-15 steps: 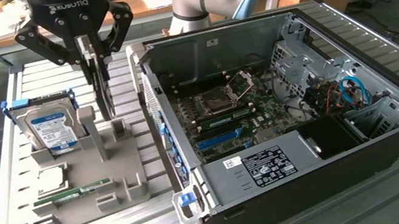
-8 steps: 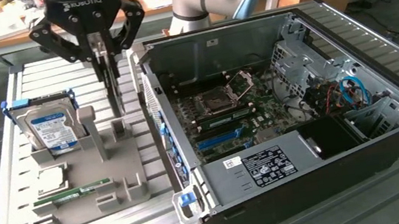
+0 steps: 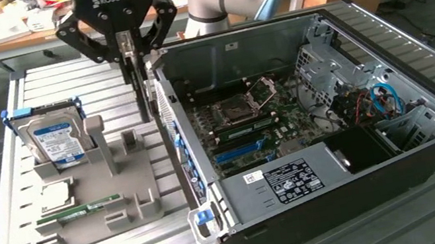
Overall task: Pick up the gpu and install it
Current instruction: 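Pick up the gpu and move the gpu toward the slot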
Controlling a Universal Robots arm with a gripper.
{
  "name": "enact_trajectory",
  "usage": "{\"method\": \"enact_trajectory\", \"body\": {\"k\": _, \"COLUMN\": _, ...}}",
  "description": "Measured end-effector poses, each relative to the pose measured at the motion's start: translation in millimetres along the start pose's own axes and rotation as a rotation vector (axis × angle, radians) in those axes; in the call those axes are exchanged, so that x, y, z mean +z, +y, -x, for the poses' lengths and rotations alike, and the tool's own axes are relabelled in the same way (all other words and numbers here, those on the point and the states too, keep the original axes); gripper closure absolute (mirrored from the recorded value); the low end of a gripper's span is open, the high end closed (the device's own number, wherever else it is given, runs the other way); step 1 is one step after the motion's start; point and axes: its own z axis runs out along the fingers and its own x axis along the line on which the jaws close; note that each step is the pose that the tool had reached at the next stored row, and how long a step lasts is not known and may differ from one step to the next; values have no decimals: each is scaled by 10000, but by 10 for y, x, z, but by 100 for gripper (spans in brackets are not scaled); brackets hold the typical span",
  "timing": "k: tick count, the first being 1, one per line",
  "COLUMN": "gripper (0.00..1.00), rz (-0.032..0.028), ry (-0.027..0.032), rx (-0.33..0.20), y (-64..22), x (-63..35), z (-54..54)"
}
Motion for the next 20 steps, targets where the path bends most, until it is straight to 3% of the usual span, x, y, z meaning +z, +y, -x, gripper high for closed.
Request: {"method": "enact_trajectory", "body": {"k": 20, "gripper": 74, "rz": -1, "ry": 1, "rx": 2, "y": 37, "x": 18, "z": 704}}
